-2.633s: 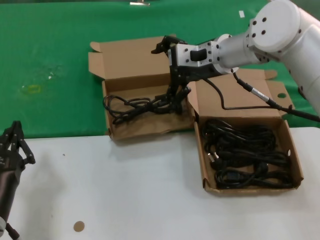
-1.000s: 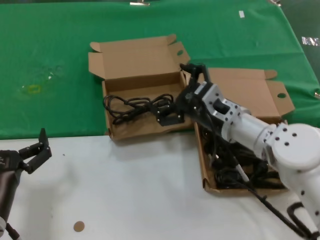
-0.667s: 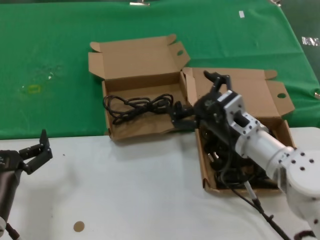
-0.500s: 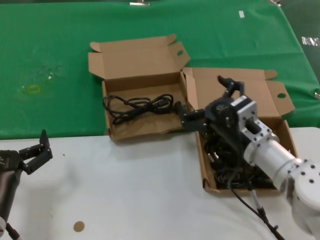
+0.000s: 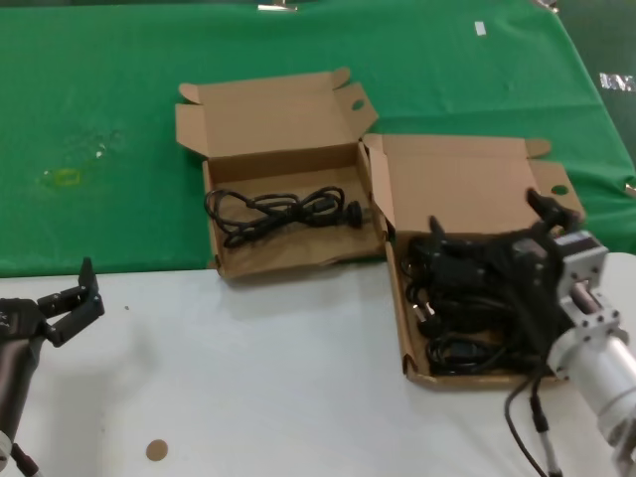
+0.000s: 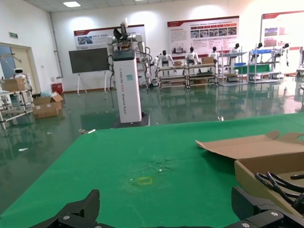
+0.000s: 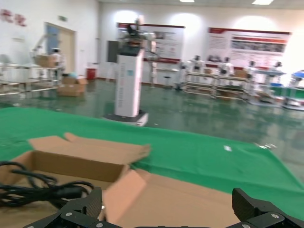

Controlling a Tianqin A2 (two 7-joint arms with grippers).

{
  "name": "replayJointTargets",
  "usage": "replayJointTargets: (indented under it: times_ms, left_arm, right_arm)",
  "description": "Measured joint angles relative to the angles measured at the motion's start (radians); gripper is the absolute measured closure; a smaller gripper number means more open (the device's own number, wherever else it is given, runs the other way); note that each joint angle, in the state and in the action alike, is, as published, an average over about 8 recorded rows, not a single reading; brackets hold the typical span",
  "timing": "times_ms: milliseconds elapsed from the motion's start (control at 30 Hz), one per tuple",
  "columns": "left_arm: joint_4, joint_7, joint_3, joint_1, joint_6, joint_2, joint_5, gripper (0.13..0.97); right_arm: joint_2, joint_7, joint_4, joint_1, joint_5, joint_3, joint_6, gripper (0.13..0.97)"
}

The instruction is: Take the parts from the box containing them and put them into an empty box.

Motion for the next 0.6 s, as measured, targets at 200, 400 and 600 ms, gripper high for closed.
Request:
replayJointTargets:
  times_ms: [200,400,600]
  left_arm:
    - [0.0,0.0,0.0,0.0,0.0,0.0,0.0,0.132]
    - [0.0,0.0,0.0,0.0,0.0,0.0,0.0,0.132]
    - [0.0,0.0,0.0,0.0,0.0,0.0,0.0,0.132]
  right_arm:
    - [0.001,0.007,0.027,-0.038,0.017,0.018,0.028,0.129]
    - [0.002,0.007,0.028,-0.039,0.018,0.019,0.029,0.129]
    - [0.002,0.007,0.028,-0.039,0.018,0.019,0.029,0.129]
